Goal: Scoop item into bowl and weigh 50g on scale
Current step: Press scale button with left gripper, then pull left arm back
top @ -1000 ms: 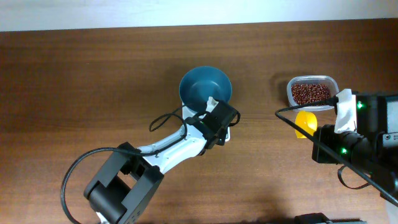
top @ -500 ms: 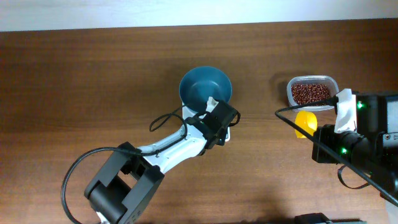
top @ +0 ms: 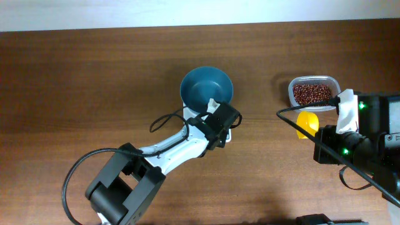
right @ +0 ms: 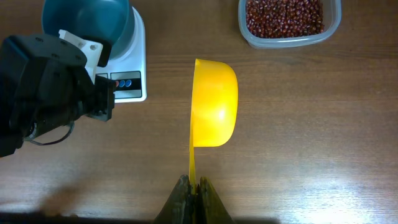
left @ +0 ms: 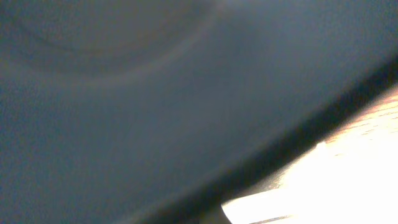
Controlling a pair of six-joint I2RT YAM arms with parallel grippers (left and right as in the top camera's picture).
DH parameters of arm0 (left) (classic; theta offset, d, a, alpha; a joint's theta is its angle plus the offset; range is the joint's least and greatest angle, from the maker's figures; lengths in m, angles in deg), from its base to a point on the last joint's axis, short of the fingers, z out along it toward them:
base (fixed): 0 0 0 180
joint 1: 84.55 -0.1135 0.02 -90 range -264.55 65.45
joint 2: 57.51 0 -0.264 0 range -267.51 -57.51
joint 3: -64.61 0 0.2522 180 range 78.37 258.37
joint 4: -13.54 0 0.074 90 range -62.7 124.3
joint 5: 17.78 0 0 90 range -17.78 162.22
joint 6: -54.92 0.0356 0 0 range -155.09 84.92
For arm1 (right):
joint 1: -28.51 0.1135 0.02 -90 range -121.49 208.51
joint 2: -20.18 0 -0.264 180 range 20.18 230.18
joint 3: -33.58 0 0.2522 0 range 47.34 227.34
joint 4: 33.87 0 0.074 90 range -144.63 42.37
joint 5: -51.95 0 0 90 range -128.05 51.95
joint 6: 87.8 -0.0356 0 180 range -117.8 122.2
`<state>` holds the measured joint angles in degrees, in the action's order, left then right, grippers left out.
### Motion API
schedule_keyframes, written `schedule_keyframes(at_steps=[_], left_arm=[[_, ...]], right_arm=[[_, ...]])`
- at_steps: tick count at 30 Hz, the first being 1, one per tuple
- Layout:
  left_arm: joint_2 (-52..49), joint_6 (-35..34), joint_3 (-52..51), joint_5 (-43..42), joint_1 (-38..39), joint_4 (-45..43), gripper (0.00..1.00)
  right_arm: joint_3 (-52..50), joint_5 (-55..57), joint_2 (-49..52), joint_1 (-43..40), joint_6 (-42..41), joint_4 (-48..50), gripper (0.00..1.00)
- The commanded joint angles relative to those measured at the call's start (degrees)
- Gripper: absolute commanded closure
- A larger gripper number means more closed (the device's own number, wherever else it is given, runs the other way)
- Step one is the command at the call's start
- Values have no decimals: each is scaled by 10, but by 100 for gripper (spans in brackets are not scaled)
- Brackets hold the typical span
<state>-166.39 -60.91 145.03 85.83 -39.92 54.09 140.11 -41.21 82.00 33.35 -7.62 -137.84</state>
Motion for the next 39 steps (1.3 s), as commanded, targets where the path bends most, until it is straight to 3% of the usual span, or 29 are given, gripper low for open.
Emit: schedule_keyframes(at_steps=[1,11,15,23,29,32,34,36,39], left_arm=[[1,-5,-2,-8,5,44,100],[233,-4,-1,-7,40,195,100],[301,37,-1,2,40,254,100],[330,37,-1,222,40,349,100],[330,36,-1,249,38,452,100],[330,39,-1,258,15,430,100],[330,79,-1,257,-15,377,100],[330,141,-1,231,-46,328,100],[330,254,-1,113,-91,289,100]], right_arm=[[-2,-7,1,-5,6,1,96],[-2,-7,0,-5,6,1,96],[-2,-7,1,-5,6,10,96],[-2,-8,11,-5,36,24,96],[-2,-7,24,-5,36,31,96],[-2,-7,33,-5,37,59,96],[-2,-5,44,-5,61,89,96],[-2,-1,59,-5,60,132,96],[-2,0,92,-5,60,168,96]])
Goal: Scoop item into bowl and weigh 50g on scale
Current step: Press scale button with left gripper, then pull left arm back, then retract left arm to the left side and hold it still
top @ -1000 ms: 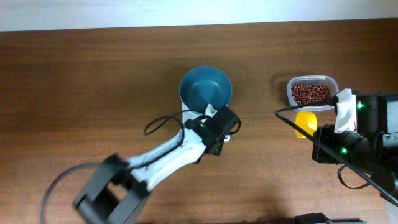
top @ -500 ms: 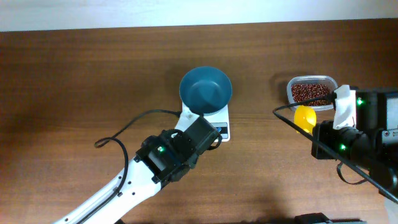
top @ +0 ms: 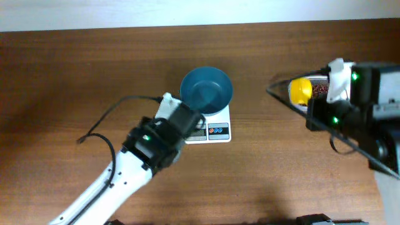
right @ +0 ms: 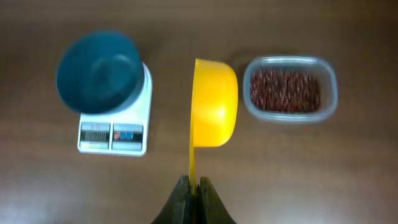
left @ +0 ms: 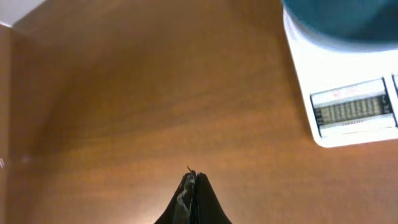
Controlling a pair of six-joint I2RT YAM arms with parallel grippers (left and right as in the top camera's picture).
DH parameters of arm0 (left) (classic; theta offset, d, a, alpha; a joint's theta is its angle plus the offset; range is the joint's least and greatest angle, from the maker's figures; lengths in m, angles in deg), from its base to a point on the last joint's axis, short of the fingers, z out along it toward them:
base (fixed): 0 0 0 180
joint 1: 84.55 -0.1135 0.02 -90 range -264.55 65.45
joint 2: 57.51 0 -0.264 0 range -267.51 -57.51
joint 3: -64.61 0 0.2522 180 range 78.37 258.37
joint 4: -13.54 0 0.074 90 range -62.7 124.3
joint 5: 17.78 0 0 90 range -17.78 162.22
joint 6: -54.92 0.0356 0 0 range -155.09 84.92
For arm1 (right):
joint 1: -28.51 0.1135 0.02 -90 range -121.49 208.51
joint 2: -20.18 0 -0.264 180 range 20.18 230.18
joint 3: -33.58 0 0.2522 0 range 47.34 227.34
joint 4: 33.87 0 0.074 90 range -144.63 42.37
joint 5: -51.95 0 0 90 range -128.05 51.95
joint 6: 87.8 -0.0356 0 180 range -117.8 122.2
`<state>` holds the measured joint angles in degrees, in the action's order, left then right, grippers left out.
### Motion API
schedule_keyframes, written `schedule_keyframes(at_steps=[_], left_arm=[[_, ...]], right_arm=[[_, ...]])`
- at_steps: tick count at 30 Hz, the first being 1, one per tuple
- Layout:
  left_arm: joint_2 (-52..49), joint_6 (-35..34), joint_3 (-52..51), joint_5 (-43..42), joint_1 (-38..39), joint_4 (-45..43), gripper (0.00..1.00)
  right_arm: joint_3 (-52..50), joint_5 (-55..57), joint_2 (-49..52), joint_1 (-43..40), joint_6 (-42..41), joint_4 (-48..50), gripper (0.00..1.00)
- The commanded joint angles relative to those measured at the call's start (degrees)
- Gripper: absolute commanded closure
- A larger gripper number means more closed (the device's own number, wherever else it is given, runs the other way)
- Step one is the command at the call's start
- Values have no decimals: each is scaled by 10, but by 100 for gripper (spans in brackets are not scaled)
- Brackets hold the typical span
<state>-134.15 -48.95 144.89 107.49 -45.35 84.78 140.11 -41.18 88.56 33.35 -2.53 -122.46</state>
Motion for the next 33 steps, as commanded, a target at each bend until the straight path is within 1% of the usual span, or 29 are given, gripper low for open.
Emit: schedule_keyframes(at_steps=[1,4,5,9,12,15,16,17,19,21,23,24,25,30,33], left_arm=[[8,166,0,-138,-44,-17,100],[8,263,0,-260,-52,-9,100],[8,279,0,-289,-52,-2,100],[8,292,0,-378,-52,47,100],[8,292,0,-394,-52,95,100],[8,345,0,-394,-52,106,100],[8,363,0,-394,-52,103,99],[8,381,0,-394,-52,100,90],[8,413,0,-393,-52,95,85],[8,421,0,-393,-52,95,71],[8,421,0,-394,-52,104,63],[8,421,0,-394,-52,110,36],[8,421,0,-394,-52,115,1],[11,420,0,-393,-52,117,1],[30,418,3,-393,-56,107,1]], right_arm=[[-2,-1,40,-10,9,16,96],[-2,-3,82,-40,12,37,96],[-2,-5,91,-49,16,45,96],[-2,-43,112,-92,16,82,96],[-2,-91,112,-122,41,136,96],[-2,-100,113,-132,73,190,96],[-2,-99,113,-132,76,207,96],[-2,-100,113,-132,75,225,96],[-2,-102,113,-132,75,241,96],[-2,-102,113,-132,76,243,96],[-2,-102,113,-132,75,243,96],[-2,-102,113,-132,75,243,96],[-2,-102,112,-132,75,243,96],[-2,-102,112,-132,75,241,96],[-2,-102,112,-132,75,239,96]])
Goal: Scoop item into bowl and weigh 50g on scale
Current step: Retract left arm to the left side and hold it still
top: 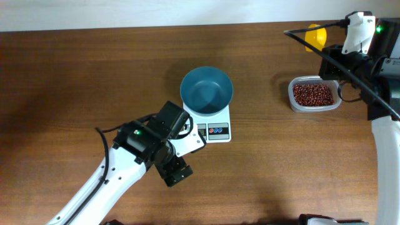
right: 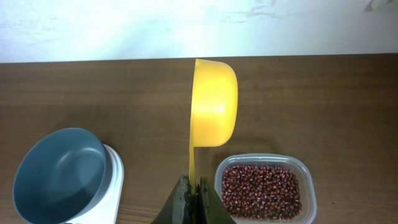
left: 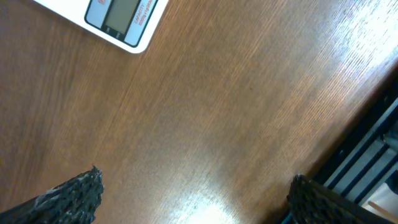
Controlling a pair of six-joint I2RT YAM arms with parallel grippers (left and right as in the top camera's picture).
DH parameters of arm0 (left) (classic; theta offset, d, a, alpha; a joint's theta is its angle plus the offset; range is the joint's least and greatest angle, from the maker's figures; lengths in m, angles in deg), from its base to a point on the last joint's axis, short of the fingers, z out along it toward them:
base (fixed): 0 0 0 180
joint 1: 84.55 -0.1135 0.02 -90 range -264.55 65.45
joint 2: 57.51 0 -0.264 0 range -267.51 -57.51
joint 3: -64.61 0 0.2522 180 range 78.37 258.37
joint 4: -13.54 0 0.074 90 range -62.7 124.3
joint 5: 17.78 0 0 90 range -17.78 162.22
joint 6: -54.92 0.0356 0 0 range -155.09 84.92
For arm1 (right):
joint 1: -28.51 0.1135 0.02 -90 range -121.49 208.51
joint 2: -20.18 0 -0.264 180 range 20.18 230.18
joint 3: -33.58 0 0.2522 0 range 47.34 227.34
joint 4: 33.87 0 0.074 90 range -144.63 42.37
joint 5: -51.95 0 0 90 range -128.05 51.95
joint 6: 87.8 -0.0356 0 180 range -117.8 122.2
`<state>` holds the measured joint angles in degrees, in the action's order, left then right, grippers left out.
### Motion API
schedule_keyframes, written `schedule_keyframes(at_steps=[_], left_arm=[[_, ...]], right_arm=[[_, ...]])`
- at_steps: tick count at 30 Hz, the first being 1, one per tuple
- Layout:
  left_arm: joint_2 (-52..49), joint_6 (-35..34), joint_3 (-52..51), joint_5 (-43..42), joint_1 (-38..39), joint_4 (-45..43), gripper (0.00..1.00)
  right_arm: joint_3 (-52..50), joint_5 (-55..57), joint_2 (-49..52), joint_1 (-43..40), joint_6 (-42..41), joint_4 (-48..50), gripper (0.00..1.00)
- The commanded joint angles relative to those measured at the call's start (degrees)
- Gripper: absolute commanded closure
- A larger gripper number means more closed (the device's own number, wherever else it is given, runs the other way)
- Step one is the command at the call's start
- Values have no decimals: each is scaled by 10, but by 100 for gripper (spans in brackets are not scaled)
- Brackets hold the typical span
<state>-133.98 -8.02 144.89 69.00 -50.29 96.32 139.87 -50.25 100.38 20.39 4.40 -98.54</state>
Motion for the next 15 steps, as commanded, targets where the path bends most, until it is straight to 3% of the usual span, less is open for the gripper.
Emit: schedule_keyframes(at_steps=[1,9,12,15], left_arm=[[42,9,7,-8,-12,-15,1],[155,10,25,-5,-97,1,1],[157,93,25,-7,-133,48,1],[153,103,25,-16,-154,50,1]], right_arm=[[0,-11,-7,-2,6,-1,96],[0,-11,-9,-2,6,-11,96],[0,-12,-9,-2,5,-12,96],[0,-12,-12,-2,4,-16,96]])
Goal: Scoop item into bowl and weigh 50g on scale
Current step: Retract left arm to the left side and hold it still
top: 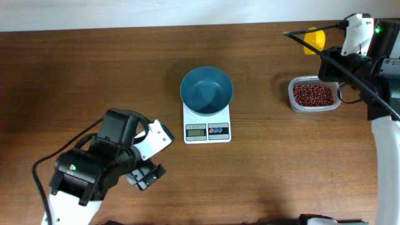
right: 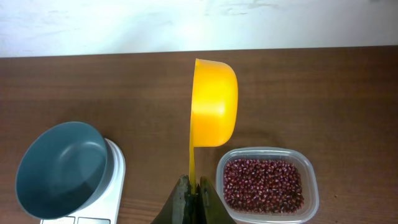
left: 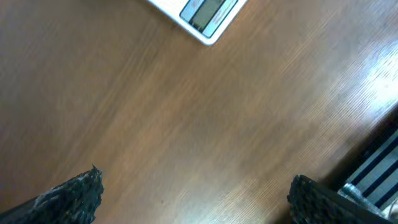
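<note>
An empty blue bowl (top: 206, 91) rests on the white scale (top: 207, 129) at the table's middle; both show in the right wrist view too, bowl (right: 61, 169) on scale (right: 112, 199). A clear tub of red beans (top: 314, 94) sits at the right, also seen as the tub (right: 266, 185). My right gripper (right: 194, 186) is shut on the handle of a yellow scoop (right: 213, 102), held high near the back edge, the scoop (top: 314, 38) behind the tub. My left gripper (left: 193, 196) is open over bare wood at the front left, its fingers (left: 71, 193) far apart.
A pale wall (right: 186, 25) runs behind the table's back edge. The table's front edge and dark frame (left: 373, 168) show at the left wrist view's lower right. A corner of the scale (left: 202, 15) lies at that view's top.
My left arm has drawn back to the front left, farther from the scale, its gripper still open. The right gripper with the scoop has barely shifted.
My left gripper was pressed up against the blue bowl on the scale, the right holding the scoop low near the tub. Then the left was shut left of the scale and the scoop was over the tub. Later the left stood open below the scale, and now farther left.
</note>
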Controlling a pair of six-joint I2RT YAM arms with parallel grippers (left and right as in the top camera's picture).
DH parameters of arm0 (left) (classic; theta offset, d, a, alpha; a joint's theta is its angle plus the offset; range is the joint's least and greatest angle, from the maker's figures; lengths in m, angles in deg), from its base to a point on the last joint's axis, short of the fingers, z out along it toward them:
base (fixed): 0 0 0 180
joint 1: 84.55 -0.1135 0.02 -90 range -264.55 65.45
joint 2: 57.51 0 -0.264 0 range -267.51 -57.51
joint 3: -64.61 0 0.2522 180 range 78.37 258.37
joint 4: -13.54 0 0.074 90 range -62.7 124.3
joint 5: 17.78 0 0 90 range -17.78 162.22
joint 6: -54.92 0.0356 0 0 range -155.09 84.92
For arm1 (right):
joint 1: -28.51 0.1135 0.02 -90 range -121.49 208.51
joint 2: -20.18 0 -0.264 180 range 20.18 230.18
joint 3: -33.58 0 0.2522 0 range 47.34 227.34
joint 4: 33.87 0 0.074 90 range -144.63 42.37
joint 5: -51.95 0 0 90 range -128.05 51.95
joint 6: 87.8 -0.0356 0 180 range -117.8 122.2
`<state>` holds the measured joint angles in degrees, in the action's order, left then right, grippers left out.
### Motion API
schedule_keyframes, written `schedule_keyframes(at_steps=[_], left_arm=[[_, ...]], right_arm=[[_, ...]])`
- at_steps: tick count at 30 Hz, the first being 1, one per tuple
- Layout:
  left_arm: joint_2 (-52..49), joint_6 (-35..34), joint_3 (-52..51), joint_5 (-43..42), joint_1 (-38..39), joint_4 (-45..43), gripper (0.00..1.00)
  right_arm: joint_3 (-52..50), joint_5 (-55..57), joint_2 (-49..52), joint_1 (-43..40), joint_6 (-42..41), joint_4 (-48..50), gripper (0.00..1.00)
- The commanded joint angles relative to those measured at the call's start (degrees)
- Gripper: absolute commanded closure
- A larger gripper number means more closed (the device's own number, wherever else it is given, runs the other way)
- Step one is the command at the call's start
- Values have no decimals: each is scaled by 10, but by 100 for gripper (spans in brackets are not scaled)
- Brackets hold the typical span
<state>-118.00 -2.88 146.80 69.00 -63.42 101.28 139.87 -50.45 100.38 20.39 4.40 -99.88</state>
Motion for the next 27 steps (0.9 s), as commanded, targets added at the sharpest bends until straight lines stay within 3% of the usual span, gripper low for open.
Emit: schedule_keyframes(at_steps=[1,7,27], left_arm=[[-7,52,6,-28,-27,0,1],[-7,52,7,-112,-38,2,0],[-5,51,7,-76,-38,6,1]], right_arm=[[0,-9,-14,-2,4,-5,96],[0,-9,-22,-2,4,-21,96],[0,-9,-22,-2,6,-45,96]])
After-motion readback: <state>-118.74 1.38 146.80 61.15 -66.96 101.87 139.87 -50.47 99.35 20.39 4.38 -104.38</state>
